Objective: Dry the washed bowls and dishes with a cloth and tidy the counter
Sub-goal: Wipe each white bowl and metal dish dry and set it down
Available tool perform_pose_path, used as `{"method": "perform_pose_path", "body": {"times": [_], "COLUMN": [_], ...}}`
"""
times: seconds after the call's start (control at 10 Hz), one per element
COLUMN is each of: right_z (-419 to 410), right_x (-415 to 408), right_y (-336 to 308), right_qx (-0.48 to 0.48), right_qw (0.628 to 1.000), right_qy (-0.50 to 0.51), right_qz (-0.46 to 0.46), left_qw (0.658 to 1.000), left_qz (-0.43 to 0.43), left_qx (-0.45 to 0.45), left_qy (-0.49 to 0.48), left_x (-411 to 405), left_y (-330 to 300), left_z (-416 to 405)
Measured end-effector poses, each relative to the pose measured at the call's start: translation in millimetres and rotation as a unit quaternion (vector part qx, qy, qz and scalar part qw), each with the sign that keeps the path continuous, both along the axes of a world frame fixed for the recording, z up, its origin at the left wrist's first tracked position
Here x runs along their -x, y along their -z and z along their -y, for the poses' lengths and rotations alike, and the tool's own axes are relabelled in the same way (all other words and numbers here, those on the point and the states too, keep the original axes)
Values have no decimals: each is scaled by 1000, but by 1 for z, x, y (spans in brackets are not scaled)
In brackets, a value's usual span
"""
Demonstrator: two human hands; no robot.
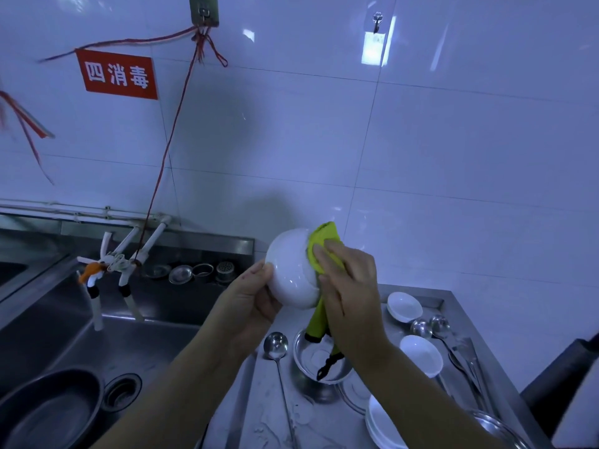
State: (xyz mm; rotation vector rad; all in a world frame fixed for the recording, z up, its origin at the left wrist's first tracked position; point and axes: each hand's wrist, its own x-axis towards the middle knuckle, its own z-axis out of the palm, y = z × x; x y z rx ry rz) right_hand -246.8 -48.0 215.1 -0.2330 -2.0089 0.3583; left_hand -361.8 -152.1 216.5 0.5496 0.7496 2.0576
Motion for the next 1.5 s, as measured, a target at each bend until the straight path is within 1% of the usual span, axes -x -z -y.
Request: {"method": "perform_pose_path", "body": {"times": [0.1,0.2,0.3,0.4,0.5,0.6,0.7,0.8,0.9,1.0,1.1,1.2,1.3,1.4,1.5], "right_z": [1,-8,-20,-12,2,1,0,7,10,2,-9,-8,-12,-16,-17], "right_x": [-8,-17,-17,-9,-5,-10,-7,5,5,-4,-14,-16,-11,-14,-17], "right_y": [7,4,-5,-12,-10,-13,-30,-30,-10,15,37,42,28,15,12], "right_qx": [-68,-102,-98,-50,-54,-26,22,-17,-66,-159,-223,-7,106,148,159], "right_qw": [997,994,993,997,998,998,1000,998,997,987,974,998,992,980,972], "right_qy": [-9,4,60,50,-7,-50,-19,7,1,-3,-15,-25,-72,-132,-161], "right_qz": [27,45,41,18,20,12,1,60,45,7,25,54,12,-10,-67], "left_qw": [1000,1000,999,998,998,998,997,997,997,997,995,997,998,996,995], "left_qz": [25,9,-16,-33,-36,-32,-38,-44,-11,43,96,81,66,86,94], "left_qx": [-4,12,31,46,54,56,59,70,74,57,21,-7,-11,-20,-18], "left_qy": [-17,-17,7,19,16,-4,-16,-10,-16,-8,-10,3,3,-1,-13], "left_x": [5,9,5,-1,-3,-1,-5,-13,-13,-11,-8,-10,-12,-10,-7], "left_y": [-3,-3,-1,0,-2,-3,-4,-9,-15,-22,-31,-42,-46,-46,-40], "left_z": [0,1,2,-1,-3,-2,-5,-7,-7,-6,-6,-8,-13,-16,-19]}}
